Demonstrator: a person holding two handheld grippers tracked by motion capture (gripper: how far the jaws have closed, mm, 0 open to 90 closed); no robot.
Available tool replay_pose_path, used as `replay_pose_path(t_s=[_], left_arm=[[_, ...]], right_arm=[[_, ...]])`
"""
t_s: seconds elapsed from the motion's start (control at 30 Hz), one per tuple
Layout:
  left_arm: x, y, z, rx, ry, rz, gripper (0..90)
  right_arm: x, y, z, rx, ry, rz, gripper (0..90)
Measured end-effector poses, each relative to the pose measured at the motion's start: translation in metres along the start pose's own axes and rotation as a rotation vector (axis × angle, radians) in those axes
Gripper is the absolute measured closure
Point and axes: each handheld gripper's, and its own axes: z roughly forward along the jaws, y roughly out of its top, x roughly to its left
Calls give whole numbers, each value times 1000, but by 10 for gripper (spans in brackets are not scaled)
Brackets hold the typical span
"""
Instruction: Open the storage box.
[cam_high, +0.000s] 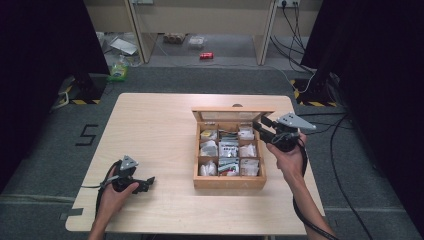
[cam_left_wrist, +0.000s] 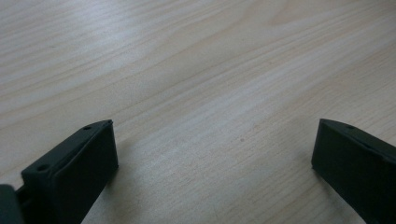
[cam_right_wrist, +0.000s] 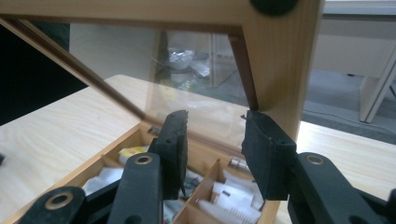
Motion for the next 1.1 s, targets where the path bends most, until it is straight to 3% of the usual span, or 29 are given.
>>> replay_pose_path(t_s=[0.47,1.1], left_arm=[[0,0,0,1,0,1,0],[0,0,0,1,0,2,0]], right_arm=[[-4,13,15,33,-48,-31,578],[-11,11,42,52,-93,-6,559]])
